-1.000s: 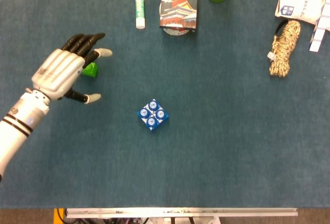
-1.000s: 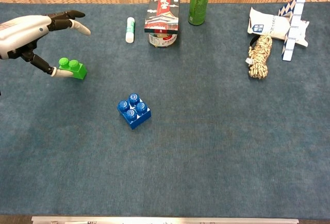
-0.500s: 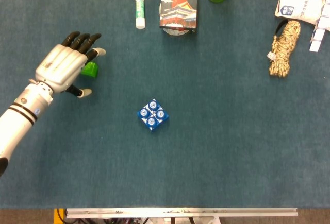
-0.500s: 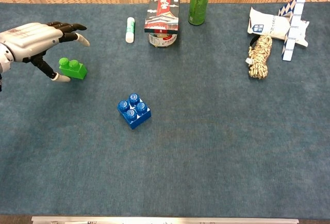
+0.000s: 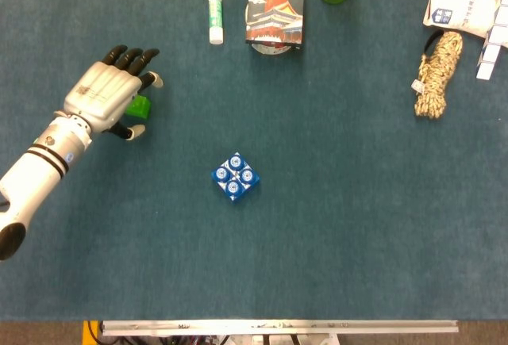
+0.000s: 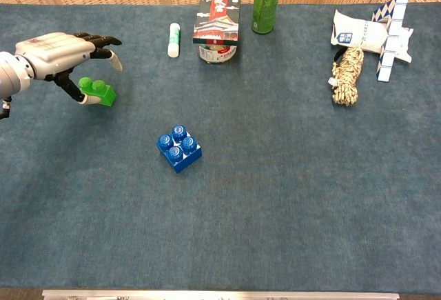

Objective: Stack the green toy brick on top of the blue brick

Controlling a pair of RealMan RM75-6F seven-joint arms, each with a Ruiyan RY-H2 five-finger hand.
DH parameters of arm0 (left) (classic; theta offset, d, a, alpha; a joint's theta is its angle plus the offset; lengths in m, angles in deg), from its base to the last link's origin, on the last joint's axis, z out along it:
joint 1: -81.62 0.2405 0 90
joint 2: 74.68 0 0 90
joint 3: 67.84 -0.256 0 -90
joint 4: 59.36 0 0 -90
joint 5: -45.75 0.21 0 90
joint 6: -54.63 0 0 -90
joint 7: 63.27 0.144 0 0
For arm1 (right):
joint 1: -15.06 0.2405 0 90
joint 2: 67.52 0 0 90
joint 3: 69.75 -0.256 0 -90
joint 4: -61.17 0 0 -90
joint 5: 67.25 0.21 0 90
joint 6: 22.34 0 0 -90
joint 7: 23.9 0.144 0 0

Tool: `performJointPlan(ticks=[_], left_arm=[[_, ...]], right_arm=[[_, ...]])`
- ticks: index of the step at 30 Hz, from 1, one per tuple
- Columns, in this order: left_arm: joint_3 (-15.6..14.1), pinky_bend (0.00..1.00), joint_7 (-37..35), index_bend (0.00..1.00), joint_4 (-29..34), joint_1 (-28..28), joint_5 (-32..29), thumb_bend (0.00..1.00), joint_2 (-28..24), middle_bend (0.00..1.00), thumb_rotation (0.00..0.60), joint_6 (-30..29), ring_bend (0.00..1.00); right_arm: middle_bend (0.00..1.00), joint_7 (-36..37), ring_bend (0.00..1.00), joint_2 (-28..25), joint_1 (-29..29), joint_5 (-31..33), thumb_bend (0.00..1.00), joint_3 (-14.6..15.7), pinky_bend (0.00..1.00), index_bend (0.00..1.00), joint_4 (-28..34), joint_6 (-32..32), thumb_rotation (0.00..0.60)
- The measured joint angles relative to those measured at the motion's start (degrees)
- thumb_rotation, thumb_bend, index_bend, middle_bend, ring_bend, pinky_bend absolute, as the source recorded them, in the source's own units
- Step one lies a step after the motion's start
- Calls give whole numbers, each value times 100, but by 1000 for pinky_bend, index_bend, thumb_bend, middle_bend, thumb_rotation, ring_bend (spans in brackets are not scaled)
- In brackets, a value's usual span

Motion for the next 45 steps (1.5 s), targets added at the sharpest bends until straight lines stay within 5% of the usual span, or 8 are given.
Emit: performJointPlan(ticks=[45], left_arm=[[-255,0,689,402,-1272,-247,-749,259,881,0,600,76,0]], right_arm=[[260,-61,150,-6,41,28,627,25,242,136,20,154,600]])
